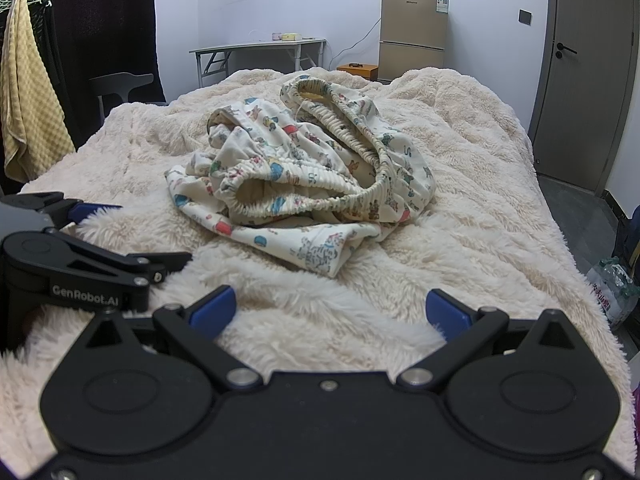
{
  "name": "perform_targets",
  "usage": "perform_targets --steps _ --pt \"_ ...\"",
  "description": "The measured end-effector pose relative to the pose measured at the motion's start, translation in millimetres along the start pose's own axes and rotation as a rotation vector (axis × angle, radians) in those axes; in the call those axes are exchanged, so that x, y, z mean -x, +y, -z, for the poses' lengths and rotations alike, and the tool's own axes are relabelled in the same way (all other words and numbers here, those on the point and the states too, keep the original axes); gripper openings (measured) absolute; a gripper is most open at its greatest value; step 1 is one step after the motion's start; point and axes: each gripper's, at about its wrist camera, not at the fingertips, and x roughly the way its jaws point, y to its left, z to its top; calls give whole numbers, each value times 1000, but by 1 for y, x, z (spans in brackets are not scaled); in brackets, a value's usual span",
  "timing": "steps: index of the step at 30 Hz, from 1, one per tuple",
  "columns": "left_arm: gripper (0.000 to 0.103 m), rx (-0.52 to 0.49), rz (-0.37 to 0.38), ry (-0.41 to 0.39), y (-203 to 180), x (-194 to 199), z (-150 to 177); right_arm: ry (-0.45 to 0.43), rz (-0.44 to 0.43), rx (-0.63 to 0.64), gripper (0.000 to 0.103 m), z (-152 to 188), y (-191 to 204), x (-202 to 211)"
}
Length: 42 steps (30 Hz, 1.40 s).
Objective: Fold clothes
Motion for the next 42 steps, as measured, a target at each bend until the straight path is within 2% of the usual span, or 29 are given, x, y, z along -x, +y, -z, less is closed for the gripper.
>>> perform_targets --steps 37,42 --pt "103 3 9 2 1 -1 1 7 -5 0 103 1 -1 -2" --pt "103 -13 22 2 3 -2 -6 9 -6 0 103 1 -1 -2"
